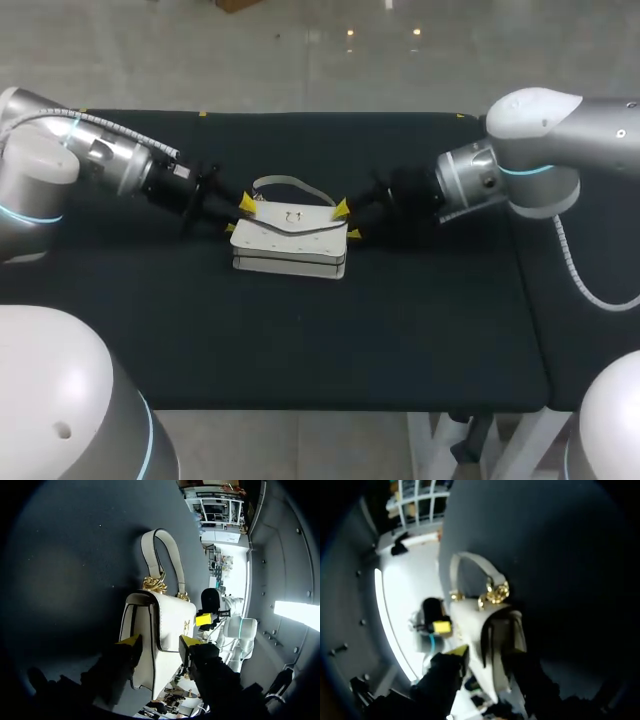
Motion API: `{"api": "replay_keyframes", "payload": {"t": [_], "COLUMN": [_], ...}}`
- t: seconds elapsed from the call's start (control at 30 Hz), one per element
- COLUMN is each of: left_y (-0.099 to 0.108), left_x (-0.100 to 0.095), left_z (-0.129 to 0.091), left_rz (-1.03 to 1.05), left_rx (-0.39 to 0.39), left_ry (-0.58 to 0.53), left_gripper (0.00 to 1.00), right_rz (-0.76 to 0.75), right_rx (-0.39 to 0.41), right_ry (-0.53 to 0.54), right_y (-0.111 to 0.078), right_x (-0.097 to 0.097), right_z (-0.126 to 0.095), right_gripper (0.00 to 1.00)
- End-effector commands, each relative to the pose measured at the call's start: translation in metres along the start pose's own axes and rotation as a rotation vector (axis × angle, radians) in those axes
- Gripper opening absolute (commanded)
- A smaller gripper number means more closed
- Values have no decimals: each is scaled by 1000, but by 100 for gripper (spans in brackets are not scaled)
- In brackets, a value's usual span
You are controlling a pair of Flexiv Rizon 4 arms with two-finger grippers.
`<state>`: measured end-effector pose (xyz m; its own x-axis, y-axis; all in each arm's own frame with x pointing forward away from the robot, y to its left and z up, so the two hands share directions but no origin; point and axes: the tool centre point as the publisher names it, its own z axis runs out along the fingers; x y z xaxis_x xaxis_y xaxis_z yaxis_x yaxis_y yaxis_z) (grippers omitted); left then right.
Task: Pick up the bag, open it, inspect its contents, close it, and place it on the opposite side
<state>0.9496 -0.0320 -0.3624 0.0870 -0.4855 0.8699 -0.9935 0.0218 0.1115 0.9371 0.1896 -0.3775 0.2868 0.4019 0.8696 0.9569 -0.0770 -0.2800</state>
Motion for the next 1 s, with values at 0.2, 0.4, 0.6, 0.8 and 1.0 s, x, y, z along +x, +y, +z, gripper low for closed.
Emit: {"api": "replay_keyframes", "payload": {"t": [0.2,0.4,0.6,0.8,1.0], "left_y": [30,32,28,26,22], "left_x": [12,8,5,0,-10], "left_z": [-14,-10,-5,-3,-3], "left_rz": [24,6,-18,-47,-80], "left_rx": [36,37,14,4,11], "left_ry": [-5,-40,-62,-87,-85], "left_gripper": [64,46,38,20,0], "right_rz": [-9,-10,-23,-10,-10], "right_rx": [-104,-148,-145,-102,-102], "right_ry": [-66,-123,-182,-230,-230], "right_y": [-9,-6,-3,1,1], "right_x": [7,9,13,11,11], "right_z": [-38,-64,-81,-94,-94], "right_gripper": [100,100,100,100,100]}}
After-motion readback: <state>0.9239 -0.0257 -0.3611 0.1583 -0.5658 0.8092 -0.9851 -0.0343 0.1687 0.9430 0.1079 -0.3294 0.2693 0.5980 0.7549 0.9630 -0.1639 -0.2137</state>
